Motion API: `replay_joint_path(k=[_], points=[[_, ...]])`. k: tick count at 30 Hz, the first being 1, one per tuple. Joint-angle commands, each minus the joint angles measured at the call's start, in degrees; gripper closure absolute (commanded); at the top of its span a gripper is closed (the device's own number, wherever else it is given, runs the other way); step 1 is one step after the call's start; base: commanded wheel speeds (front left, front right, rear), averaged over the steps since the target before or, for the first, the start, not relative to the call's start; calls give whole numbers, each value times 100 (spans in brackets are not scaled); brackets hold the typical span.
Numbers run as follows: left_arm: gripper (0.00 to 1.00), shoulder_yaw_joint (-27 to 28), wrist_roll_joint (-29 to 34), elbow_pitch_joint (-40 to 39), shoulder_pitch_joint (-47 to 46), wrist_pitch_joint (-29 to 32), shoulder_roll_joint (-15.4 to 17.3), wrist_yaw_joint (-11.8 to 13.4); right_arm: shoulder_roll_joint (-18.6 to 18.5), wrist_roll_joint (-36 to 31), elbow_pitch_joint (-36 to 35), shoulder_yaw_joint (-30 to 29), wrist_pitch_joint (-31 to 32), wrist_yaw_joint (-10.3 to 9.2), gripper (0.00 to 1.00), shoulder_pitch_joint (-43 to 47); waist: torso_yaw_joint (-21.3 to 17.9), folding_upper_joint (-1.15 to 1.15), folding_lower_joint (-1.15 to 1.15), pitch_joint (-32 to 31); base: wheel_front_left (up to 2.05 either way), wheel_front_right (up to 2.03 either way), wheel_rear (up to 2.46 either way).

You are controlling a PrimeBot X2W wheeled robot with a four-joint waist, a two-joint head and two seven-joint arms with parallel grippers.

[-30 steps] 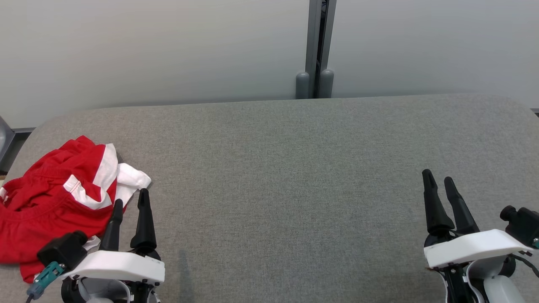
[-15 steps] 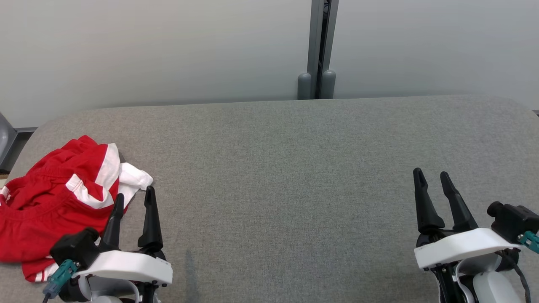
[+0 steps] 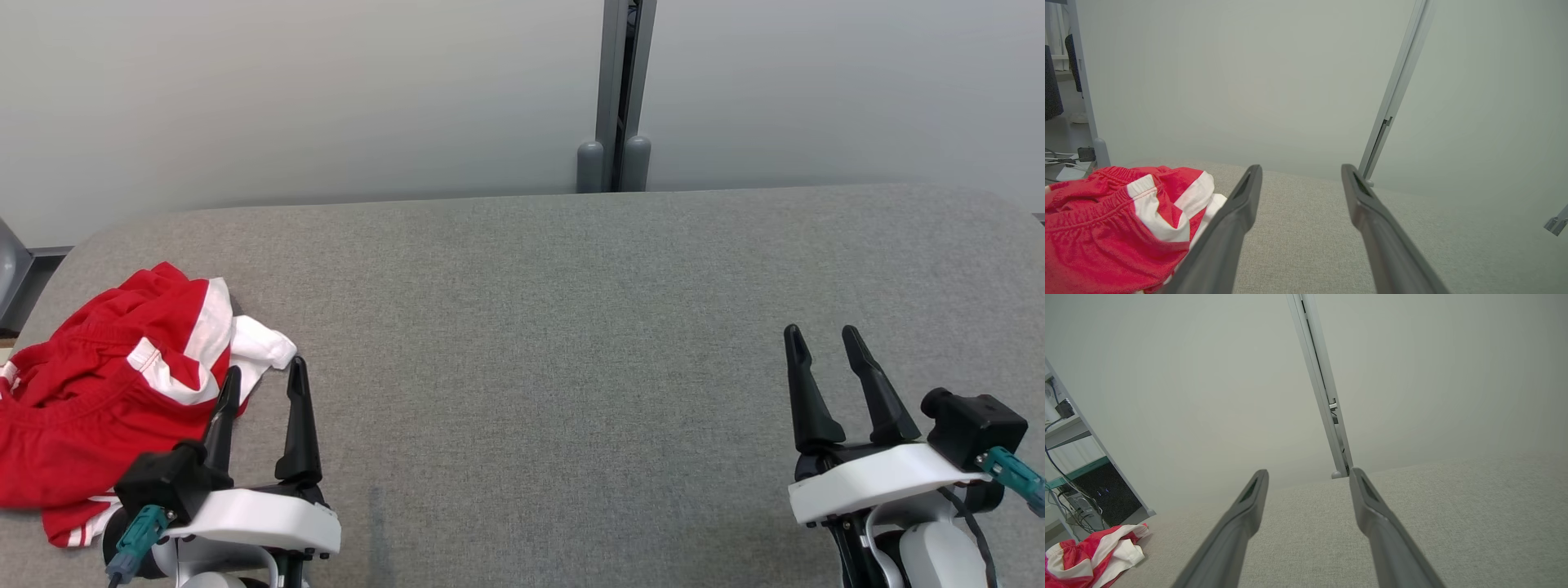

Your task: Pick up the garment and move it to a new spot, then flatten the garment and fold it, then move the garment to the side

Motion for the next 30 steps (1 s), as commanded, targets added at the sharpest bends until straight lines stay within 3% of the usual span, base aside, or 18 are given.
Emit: replay_joint_path(k=[1, 30], points=[[0, -1, 144, -50, -98, -39, 36, 26, -55, -145, -19, 9, -73, 24, 0, -121, -1, 0, 0, -3, 0, 0, 0], [0, -130, 1405, -107, -101, -383, 41, 152, -65, -1263, 52, 237, -417, 22, 0, -225, 8, 0, 0, 15, 0, 0, 0]])
